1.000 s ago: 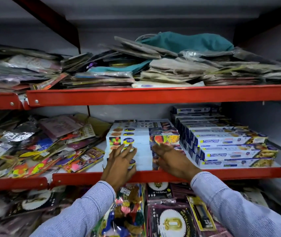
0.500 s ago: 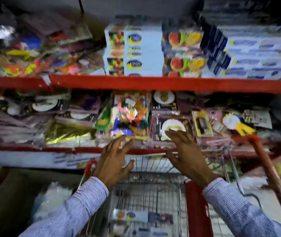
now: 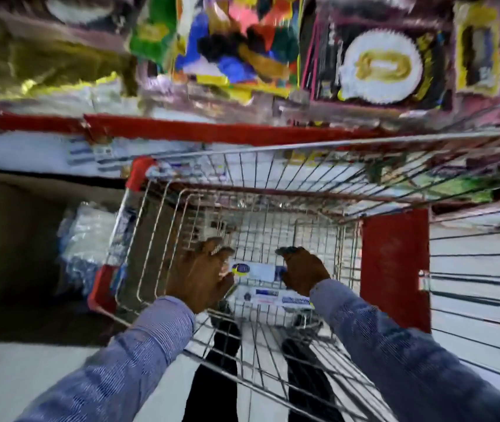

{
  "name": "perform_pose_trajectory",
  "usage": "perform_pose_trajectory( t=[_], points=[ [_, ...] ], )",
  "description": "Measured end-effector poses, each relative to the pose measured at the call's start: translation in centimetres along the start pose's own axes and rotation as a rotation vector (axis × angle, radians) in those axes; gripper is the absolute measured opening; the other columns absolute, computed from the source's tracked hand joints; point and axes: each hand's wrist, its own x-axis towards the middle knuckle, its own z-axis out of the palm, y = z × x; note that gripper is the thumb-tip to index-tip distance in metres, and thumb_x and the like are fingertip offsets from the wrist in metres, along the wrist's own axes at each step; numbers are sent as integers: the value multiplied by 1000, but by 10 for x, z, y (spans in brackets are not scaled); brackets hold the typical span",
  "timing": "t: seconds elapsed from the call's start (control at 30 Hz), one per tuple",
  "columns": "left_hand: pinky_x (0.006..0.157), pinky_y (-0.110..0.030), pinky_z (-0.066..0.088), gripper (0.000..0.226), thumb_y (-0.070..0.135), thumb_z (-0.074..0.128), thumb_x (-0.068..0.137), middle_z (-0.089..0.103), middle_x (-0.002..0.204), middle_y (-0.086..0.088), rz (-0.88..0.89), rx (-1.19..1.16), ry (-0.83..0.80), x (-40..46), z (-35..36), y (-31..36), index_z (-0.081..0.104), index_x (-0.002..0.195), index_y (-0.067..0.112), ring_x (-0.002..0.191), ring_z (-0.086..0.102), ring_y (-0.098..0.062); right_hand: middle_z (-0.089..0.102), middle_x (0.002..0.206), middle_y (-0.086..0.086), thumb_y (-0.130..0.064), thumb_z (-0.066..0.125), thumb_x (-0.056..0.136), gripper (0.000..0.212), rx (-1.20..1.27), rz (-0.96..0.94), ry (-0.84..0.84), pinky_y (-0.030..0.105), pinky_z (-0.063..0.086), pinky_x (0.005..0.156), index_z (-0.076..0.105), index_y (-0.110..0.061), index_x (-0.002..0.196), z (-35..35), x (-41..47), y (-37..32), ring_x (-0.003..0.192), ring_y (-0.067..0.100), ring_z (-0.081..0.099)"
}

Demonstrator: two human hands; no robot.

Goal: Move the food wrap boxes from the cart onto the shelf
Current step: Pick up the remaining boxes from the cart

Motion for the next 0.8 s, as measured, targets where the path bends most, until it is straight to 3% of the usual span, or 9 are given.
perform_pose_trajectory(
  t=[0.17,0.33,0.47,0.57,0.63,0.73,0.8],
  points=[
    [80,-49,55,42,44,45,78,64,124,-10,151,197,0,5,7,-2,65,108,22,111,62,-33,42,147,15,-23,57,89,63,-144,-24,-101,45,37,108,30,-14,146,47,35,6,135,35,39],
    [70,-44,55,26,27,58,80,67,107,-7,363,238,-82,15,19,-7,64,104,21,91,64,-31,53,135,16,-22,60,85,61,-181,-60,-94,41,44,97,35,-12,140,61,57,10,123,35,51],
    [58,-42,56,14,23,62,81,69,82,-12,547,392,-339,25,40,3,67,88,11,71,66,-36,59,126,18,-23,64,80,61,-135,-70,-22,45,51,90,40,-11,135,40,58,18,114,38,58],
    [60,-39,55,21,28,68,75,67,78,-12,500,516,-527,34,64,6,61,86,11,67,65,-37,53,136,18,-29,63,84,70,-134,-97,63,43,44,95,31,-8,142,18,51,23,121,37,52],
    [61,-36,50,29,28,72,74,67,85,-12,447,535,-571,39,78,8,62,94,9,73,65,-36,56,131,17,-32,63,84,68,-139,-123,135,41,46,90,33,-8,140,3,44,24,116,36,55],
    [73,-40,49,39,19,64,85,66,107,-15,350,475,-530,50,94,14,53,119,4,92,64,-37,62,120,17,-34,64,82,62,-163,-164,220,42,49,84,40,-8,133,-19,34,23,107,36,60],
    [76,-41,50,34,15,58,92,66,111,-17,287,435,-543,55,98,23,50,123,3,96,64,-38,64,117,17,-35,65,80,61,-168,-184,282,41,50,84,44,-9,131,-32,26,23,105,36,62]
  ],
)
